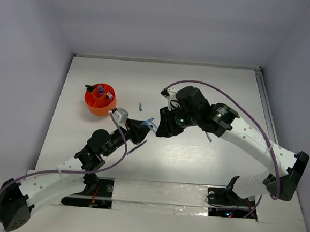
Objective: Sort the stationery into containers
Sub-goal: Close the pen cap on the pen.
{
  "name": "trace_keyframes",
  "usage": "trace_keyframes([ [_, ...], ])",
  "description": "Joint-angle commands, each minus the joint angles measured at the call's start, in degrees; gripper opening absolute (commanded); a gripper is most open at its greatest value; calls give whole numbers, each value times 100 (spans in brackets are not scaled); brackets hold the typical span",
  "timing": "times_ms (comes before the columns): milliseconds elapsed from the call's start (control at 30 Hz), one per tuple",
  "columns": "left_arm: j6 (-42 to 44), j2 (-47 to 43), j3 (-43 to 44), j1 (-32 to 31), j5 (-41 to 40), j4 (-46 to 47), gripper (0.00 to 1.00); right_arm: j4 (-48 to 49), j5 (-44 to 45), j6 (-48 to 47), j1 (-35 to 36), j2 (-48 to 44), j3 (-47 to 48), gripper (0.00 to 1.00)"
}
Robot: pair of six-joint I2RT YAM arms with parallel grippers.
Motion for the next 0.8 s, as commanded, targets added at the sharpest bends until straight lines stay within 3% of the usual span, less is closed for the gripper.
trace_keyframes([
  [0, 145, 3, 258, -128, -103, 461, 31, 60, -201, -94, -48, -80, 41, 12],
  [167, 198, 4, 258, -295, -112, 426, 10, 113, -236, -77, -179, -124, 6, 13],
  [367, 268, -225, 231, -410, -191, 365, 3, 87, -403, -94, -294, -115, -12, 12],
  [400, 268, -251, 231, -410, -191, 330, 3, 78, -420, -103, -294, -98, -3, 12],
  [533, 285, -278, 223, -462, -437, 303, 25, 34, -491, -112, -346, -63, 6, 12],
  [767, 329, -313, 223, -515, -446, 373, 31, 7, -552, -112, -346, -54, -56, 12],
])
